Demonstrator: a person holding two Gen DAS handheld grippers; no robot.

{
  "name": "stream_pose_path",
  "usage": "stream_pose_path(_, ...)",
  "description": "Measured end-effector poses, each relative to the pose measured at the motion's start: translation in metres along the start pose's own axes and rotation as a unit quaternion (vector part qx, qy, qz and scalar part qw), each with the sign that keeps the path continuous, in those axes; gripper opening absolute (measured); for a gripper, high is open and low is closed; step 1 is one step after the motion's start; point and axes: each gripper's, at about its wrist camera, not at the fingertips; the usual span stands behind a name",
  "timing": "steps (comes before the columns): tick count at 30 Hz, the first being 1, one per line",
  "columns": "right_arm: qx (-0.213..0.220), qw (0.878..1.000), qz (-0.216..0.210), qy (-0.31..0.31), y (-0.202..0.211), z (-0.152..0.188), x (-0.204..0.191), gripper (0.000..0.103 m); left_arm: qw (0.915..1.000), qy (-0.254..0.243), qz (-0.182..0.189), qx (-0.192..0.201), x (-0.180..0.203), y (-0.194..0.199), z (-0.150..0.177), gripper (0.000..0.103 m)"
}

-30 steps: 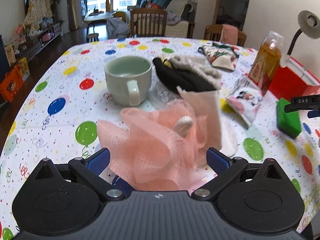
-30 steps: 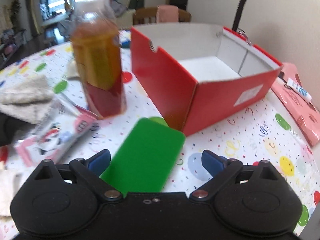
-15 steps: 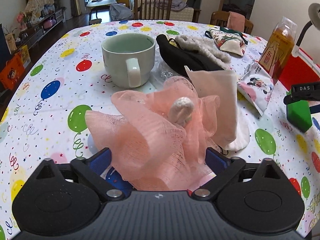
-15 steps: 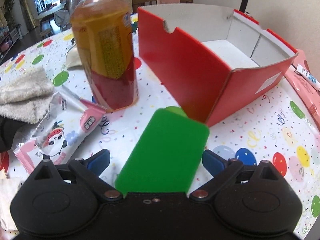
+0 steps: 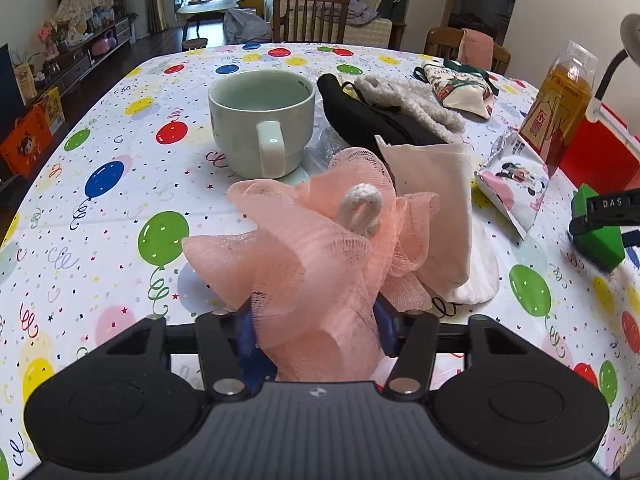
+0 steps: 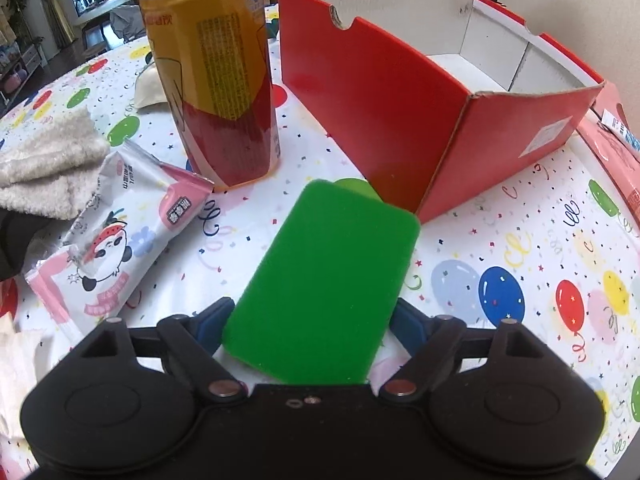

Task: Organize soft objects
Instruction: 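Grasp the pink mesh bath puff with the left tool while the right tool grasps the green sponge, then carry the bath puff and green sponge into the shoebox and release both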

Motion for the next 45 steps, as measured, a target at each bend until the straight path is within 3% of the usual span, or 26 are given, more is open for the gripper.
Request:
stream_pose_path(5,0.009,1.0,-0.007,0.009,0.009,0.002,0.001,0.08,0.9998,0.015,0.007,0.006,-0.005,0.004,0.0,0.034)
stream_pose_path(13,0.022,0.999,-0.036,0.029,0.033,0.007,-0.001,0.078,0.9993,0.025,0.018,0.022,-0.01,0.015,0.001,0.024)
stream_pose_path(23,0.034,0.994,-0.089,0.053,0.082,0.019,0.0,0.078,0.9979,0.034,0.028,0.047,-0.019,0.046,-0.003,0.023)
stream_pose_path(32,0.056,0.986,-0.131,0.086,0.139,0.016,0.007,0.078,0.9957,0.021,0.049,0.076,-0.013,0.088,-0.026,0.023)
stream_pose_path(45,0.081,0.974,-0.17,0.128,0.182,-0.02,0.035,0.078,0.9867,-0.024,0.111,0.117,0.043,0.126,-0.087,0.023)
Point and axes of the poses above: each gripper's, at about its wrist camera, not at the fingertips, and y roughly against the way its jaws point, x to its right, z to its underside, and after that the axes turned 10 degrees about -y, right-handed
